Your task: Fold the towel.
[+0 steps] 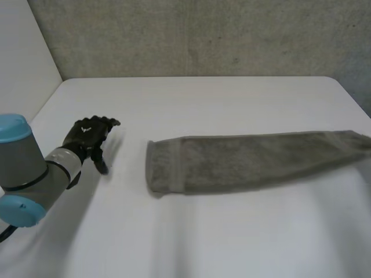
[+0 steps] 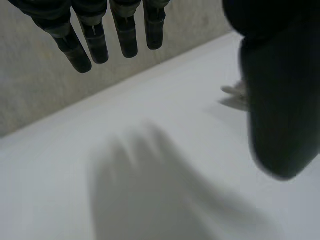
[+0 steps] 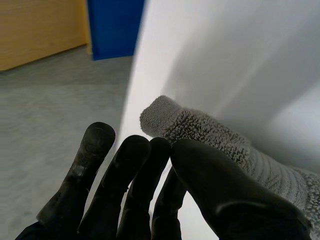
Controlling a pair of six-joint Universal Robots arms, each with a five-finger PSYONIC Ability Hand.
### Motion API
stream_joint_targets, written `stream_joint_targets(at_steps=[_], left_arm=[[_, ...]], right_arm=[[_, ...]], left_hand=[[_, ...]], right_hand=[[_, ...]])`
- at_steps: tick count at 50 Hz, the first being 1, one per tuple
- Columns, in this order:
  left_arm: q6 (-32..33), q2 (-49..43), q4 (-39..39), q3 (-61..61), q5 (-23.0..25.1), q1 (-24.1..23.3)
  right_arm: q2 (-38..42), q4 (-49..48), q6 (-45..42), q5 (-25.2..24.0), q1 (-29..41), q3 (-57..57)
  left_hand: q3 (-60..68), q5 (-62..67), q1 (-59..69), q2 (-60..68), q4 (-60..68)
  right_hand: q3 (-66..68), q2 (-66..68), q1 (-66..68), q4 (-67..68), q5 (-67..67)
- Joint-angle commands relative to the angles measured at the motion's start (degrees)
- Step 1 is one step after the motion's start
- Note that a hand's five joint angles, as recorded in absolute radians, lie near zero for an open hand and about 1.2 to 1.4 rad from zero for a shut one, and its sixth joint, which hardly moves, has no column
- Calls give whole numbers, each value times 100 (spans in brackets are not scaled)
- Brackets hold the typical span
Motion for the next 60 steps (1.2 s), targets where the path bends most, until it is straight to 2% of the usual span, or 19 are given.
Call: stream_joint_targets(at_steps=[1, 2, 7, 9, 10, 11, 17, 21, 22, 23, 24, 25, 26, 27, 35, 42, 52, 57, 60], left_arm=[[-99, 547, -11, 8, 9, -203], [-160, 670, -11, 34, 9, -282], [-336, 926, -11, 105, 1, -379], [-354, 961, -2, 131, 1, -388], [-371, 970, -2, 166, 1, -397], [-372, 970, -2, 166, 1, -397], [-380, 882, -11, 219, -8, -494], [-380, 856, -11, 210, -8, -511], [-380, 856, -11, 210, -8, -511], [-380, 856, -2, 210, -8, -511], [-380, 865, -2, 219, -8, -511], [-380, 865, -2, 219, -8, -511], [-380, 874, -2, 219, -8, -511], [-380, 882, -2, 219, -17, -528], [-380, 882, -11, 210, -8, -713], [-372, 777, 33, 201, 1, -1056], [-310, 153, -2, 193, -8, -1619], [-293, -146, -72, 140, 1, -1671], [-135, -330, -247, 149, 1, -1671]], right_arm=[[-519, 323, 55, -24, 647, -554], [-521, 323, 55, -24, 650, -555], [-898, 287, 38, -7, 1951, -758], [-872, 157, -6, 2, 3018, -836], [-872, 156, -6, 2, 3023, -837], [-820, 16, -15, 11, 3554, -845], [75, -538, -15, 20, 5296, -837], [525, -583, -6, 29, 5765, -863], [717, -591, -6, 29, 5922, -889], [832, -600, 3, 46, 6019, -907], [833, -600, 3, 46, 6020, -907], [859, -609, 11, 81, 6038, -924], [859, -609, 11, 81, 6038, -925], [833, -609, 38, 151, 6020, -968], [139, -512, 222, 714, 5590, -599], [-573, -512, 1258, 574, 4528, 655], [-521, -696, 1383, 20, 3648, 1869], [-485, -978, 1382, 29, 3331, 2107], [-494, -1066, 1382, 37, 3226, 2186]], left_hand=[[-377, -1173, -483, -456, -467], [-394, -1190, -500, -473, -484], [-377, -1173, -484, -457, -468], [-377, -1173, -483, -456, -467], [-377, -1173, -483, -456, -467], [-377, -1173, -483, -456, -467], [-377, -1173, -483, -456, -467], [-377, -1173, -483, -456, -467], [-377, -1173, -483, -456, -467], [-377, -1173, -483, -456, -467], [-377, -1173, -483, -456, -467], [-377, -1173, -483, -456, -467], [-377, -1173, -483, -456, -467], [-377, -1173, -483, -456, -467], [-394, -1190, -500, -473, -484], [-377, -1173, -483, -456, -467], [-58, -854, -164, -137, -148], [1120, 324, 1014, 1041, 1030], [2777, 1981, 2671, 2698, 2687]], right_hand=[[359, 385, 535, 363, 301], [359, 385, 535, 363, 301], [359, 385, 535, 363, 301], [359, 385, 535, 363, 301], [359, 385, 535, 363, 301], [359, 385, 535, 363, 301], [359, 385, 535, 363, 301], [359, 385, 535, 363, 301], [-334, -308, -158, -331, -392], [-2007, -1980, -1831, -2003, -2064], [-2023, -1997, -1848, -2020, -2081], [-4388, -4362, -4212, -4384, -4446], [-4412, -4386, -4236, -4408, -4470], [-6641, -6615, -6465, -6637, -6699], [-6641, -6615, -6465, -6637, -6699], [-6641, -6615, -6465, -6637, -6699], [-6641, -6615, -6465, -6637, -6699], [-5274, -5248, -5098, -5271, -5332], [-4131, -4105, -3956, -4128, -4189]])
